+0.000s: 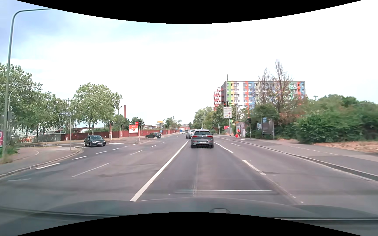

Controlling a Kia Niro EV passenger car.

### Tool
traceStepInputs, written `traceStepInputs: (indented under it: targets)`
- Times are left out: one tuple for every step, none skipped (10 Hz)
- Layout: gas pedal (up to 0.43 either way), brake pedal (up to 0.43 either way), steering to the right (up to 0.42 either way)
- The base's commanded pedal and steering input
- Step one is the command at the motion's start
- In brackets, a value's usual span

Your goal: Follow the waypoints while adhering to traffic rules and regulations

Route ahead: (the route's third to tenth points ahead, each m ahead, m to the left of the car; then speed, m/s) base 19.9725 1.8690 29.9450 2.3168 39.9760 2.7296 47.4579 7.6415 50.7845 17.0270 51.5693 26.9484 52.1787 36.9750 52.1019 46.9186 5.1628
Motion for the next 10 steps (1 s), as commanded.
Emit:
traceStepInputs:
  targets:
    - [0.087, 0.000, -0.006]
    - [0.087, 0.000, -0.006]
    - [0.087, 0.000, -0.006]
    - [0.087, 0.000, -0.006]
    - [0.098, 0.000, -0.006]
    - [0.098, 0.000, -0.006]
    - [0.110, 0.000, -0.006]
    - [0.110, 0.000, -0.006]
    - [0.118, 0.000, -0.006]
    - [0.130, 0.000, -0.006]
